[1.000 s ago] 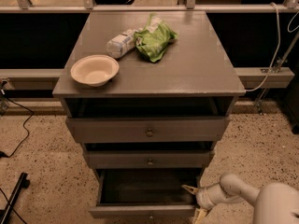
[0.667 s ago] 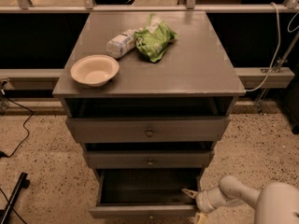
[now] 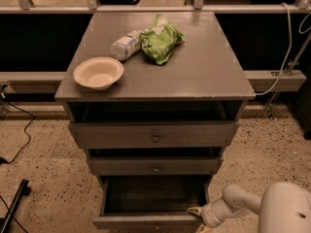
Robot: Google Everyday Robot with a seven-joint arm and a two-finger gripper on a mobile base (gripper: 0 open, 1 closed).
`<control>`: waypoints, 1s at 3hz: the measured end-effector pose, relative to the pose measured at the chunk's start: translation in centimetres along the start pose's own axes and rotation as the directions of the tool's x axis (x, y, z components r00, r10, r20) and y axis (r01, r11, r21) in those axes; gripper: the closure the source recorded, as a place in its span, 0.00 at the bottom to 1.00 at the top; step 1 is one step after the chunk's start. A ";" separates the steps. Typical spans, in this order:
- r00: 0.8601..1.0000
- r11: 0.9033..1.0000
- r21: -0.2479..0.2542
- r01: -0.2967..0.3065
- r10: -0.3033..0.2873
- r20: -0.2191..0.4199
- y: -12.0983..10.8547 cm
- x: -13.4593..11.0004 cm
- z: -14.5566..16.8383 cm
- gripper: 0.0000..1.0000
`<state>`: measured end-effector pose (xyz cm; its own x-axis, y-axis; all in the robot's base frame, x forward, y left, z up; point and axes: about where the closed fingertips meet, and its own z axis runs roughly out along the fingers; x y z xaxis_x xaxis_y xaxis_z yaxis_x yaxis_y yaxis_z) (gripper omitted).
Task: Open bottom drawer
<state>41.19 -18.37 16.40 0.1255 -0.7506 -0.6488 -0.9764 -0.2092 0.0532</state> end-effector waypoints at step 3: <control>0.987 0.995 -0.011 0.101 -0.098 0.131 3.0 -3.7 -2.8 0.51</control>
Offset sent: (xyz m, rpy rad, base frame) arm -0.0311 -0.0023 0.0508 0.1834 -0.0265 0.0805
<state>38.31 -18.02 21.09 0.1967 -0.6380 -0.7445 -0.9569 -0.2903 -0.0041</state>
